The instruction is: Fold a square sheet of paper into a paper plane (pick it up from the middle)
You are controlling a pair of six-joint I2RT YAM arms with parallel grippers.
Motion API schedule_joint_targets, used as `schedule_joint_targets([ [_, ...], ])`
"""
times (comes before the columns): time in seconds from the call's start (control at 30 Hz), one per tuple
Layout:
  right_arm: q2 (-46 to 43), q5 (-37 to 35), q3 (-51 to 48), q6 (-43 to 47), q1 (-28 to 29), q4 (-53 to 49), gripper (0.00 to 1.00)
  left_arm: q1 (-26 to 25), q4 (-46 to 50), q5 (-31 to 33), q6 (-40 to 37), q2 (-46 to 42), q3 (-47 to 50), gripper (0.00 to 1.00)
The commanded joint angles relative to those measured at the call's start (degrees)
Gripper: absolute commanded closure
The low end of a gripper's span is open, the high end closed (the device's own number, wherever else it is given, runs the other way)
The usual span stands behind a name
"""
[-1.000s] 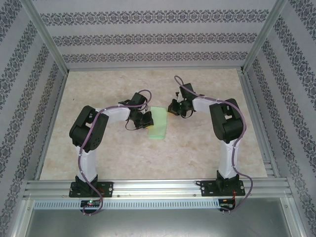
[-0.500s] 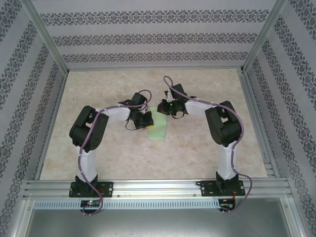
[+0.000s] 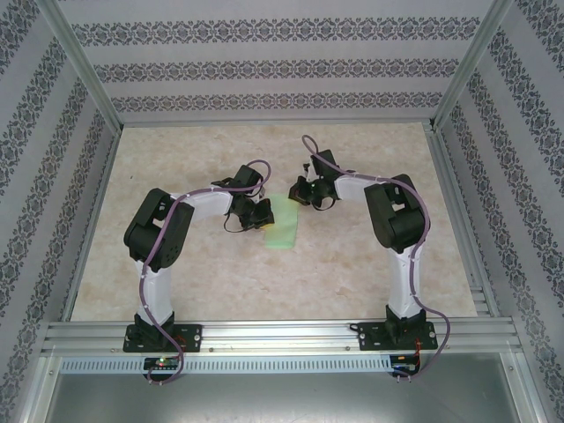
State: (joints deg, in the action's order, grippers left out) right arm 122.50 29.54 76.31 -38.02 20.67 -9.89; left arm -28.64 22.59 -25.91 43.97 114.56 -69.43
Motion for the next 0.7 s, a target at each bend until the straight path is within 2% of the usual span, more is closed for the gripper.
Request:
schedule_joint_targets([
  [0.0, 1.9, -4.1, 1.2, -2.0, -3.9, 0.6, 1.0, -1.2, 10.4, 7.8, -1.3, 7.4, 4.5, 1.0],
  [0.2, -6.2, -2.1, -0.7, -1.1, -3.2, -0.2, 1.0, -1.2, 10.4, 7.7, -1.2, 7.4, 4.1, 1.0],
  [0.33, -11.7, -1.1, -6.5, -1.9, -0.1, 0.1, 1.0, -1.3, 10.2, 7.9, -1.1, 7.5, 4.0, 1.0],
  [0.53, -13.9, 0.3, -13.7, -4.6, 7.2, 2.0, 1.0, -1.4, 10.1, 8.0, -0.9, 7.5, 4.0, 1.0],
  [0.67, -13.8, 0.0, -14.9, -4.2, 8.6, 1.2, 1.0, -1.3, 10.1, 7.9, -0.8, 7.6, 3.9, 1.0],
])
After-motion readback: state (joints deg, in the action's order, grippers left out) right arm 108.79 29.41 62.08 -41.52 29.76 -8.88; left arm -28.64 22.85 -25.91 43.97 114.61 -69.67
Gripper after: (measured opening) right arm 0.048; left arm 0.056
